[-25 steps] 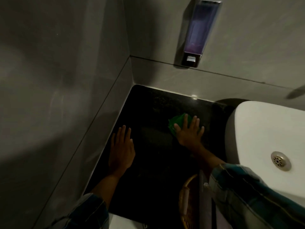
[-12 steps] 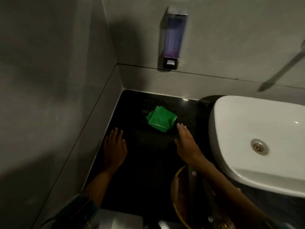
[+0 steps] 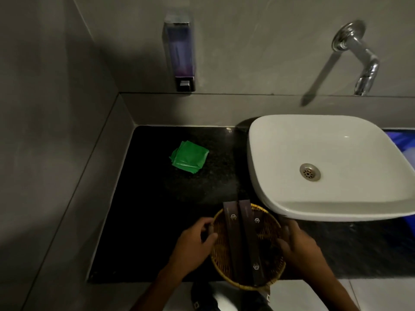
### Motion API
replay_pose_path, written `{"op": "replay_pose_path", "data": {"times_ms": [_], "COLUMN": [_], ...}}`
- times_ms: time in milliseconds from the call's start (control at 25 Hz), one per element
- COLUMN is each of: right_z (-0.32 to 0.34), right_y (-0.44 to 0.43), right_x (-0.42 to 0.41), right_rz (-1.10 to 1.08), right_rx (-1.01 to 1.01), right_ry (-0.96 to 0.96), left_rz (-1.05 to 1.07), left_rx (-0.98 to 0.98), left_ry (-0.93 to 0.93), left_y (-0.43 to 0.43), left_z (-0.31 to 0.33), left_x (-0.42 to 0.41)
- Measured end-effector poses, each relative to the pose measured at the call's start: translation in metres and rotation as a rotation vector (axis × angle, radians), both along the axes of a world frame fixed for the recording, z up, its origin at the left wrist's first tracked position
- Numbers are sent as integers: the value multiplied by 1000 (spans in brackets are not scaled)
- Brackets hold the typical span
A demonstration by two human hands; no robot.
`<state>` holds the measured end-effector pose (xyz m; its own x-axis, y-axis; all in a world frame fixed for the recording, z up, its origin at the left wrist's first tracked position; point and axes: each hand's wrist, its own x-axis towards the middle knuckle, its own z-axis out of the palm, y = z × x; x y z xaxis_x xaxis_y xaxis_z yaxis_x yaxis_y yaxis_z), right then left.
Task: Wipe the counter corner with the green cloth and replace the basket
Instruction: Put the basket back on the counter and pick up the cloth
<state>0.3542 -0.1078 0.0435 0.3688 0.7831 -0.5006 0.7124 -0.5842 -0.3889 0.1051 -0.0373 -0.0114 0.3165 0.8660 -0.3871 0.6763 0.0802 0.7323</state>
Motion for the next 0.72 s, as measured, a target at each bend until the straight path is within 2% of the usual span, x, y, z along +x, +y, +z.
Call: {"op": "replay_pose_path", "data": {"times_ms": [200, 440, 640, 720], "right_z": [6, -7, -18, -17], "right_y": [24, 77, 104, 96], "right_x": [-25, -98, -112, -102], "right_rz": [15, 92, 144, 111], "right_rx": [130, 369, 319, 313], "right_ry": [262, 354, 340, 313], "left_rz": [168, 348, 235, 181], "left_rx": [128, 203, 145, 192], "left_ry": [42, 196, 440, 403], "left_y": [22, 57, 118, 154], "left_z": [10, 15, 20, 26], "left_x": [-35, -99, -114, -93]}}
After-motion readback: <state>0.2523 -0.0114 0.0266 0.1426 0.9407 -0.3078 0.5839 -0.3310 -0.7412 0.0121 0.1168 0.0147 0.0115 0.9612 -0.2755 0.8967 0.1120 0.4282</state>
